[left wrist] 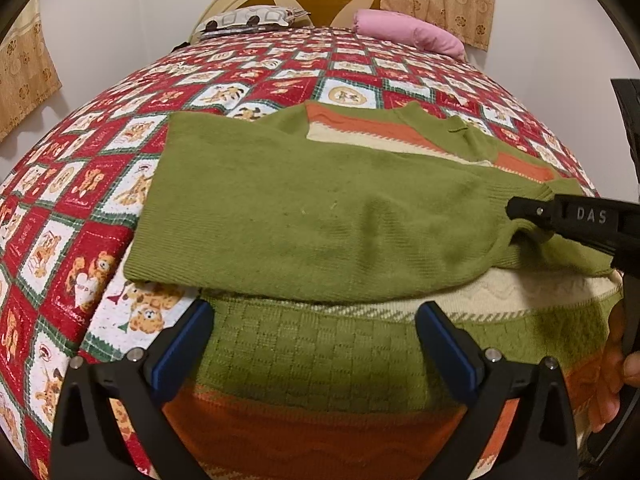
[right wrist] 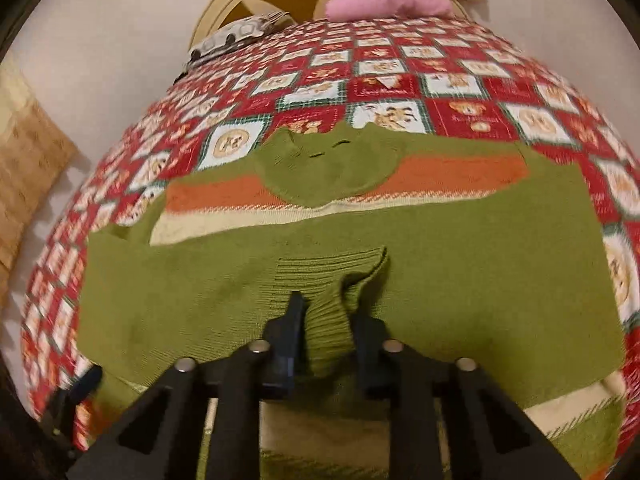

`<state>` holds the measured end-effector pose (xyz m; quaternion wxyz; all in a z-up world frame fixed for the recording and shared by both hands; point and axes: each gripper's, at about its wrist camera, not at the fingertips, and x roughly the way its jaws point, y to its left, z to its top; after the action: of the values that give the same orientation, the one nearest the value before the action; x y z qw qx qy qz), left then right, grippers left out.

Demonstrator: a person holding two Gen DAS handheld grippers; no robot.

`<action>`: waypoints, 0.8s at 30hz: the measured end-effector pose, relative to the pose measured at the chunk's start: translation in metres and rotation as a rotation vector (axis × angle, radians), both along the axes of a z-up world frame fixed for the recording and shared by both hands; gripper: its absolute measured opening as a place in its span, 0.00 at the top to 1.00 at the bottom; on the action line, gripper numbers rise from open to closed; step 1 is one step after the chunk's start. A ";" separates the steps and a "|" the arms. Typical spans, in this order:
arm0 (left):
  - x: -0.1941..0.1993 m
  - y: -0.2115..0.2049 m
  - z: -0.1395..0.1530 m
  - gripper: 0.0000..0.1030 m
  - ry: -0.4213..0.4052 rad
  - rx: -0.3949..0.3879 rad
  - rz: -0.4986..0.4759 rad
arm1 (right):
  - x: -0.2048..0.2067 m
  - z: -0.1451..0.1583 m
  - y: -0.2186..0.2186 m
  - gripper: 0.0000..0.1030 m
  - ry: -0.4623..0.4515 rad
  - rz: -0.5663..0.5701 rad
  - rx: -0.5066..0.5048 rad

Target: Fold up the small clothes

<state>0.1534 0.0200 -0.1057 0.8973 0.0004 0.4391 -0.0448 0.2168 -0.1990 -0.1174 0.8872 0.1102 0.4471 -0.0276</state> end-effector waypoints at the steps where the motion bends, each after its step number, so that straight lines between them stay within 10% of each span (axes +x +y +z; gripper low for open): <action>1: 0.000 0.000 0.000 0.00 0.000 -0.002 0.001 | 0.000 0.002 0.002 0.87 0.001 0.007 -0.005; 15: 0.000 0.006 0.001 0.00 -0.005 -0.034 0.021 | -0.024 0.131 -0.003 0.90 -0.294 0.005 -0.123; 24: 0.005 0.022 -0.002 0.00 0.008 -0.085 0.095 | -0.045 0.122 -0.058 0.90 -0.270 -0.097 -0.172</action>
<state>0.1582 0.0417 -0.1077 0.8958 -0.0591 0.4400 -0.0207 0.1715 -0.2568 0.0045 0.9430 0.0577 0.3142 -0.0934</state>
